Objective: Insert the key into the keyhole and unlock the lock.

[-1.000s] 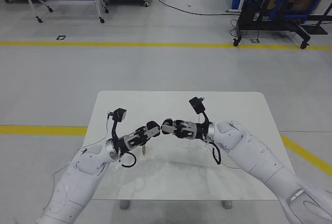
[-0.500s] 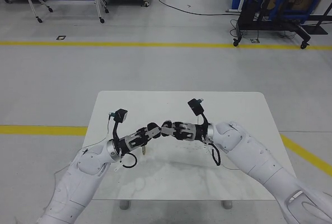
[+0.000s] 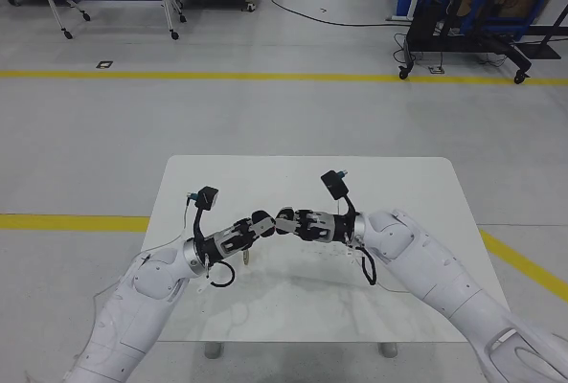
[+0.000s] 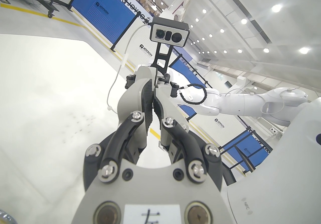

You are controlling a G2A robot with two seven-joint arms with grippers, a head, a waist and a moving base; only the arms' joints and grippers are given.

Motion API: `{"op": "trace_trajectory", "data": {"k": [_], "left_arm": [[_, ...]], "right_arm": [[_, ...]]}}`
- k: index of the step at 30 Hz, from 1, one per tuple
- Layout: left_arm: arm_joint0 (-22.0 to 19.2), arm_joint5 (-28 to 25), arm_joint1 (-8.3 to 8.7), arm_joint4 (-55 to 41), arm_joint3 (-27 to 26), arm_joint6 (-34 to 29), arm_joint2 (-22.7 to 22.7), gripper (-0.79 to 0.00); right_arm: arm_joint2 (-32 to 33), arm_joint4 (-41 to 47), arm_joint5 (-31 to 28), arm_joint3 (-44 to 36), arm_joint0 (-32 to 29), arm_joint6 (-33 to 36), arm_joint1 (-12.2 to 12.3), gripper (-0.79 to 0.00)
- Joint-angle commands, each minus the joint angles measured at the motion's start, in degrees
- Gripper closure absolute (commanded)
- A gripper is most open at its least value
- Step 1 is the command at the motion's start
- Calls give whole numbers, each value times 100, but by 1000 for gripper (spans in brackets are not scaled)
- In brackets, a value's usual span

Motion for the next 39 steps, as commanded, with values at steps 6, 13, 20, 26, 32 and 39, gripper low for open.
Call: {"op": "trace_trajectory", "data": {"k": [6,13,20,26,32,39], "left_arm": [[30,-6,6,180,-43,134,-7,0],[57,-51,20,204,-48,175,-18,0],[138,-119,44,390,-108,332,-115,0],[164,-140,64,318,-134,294,-129,0],[179,-152,76,329,-156,285,-116,0],[180,-170,87,352,-150,309,-112,0]], "right_arm": [[62,18,0,10,-33,61,-23,-332],[150,103,0,54,-37,145,-41,-320],[305,215,0,20,-112,243,-25,-314],[388,448,0,23,-147,499,-12,-289],[435,582,0,82,-148,709,-23,-28],[451,707,0,147,-137,896,-56,0]]}}
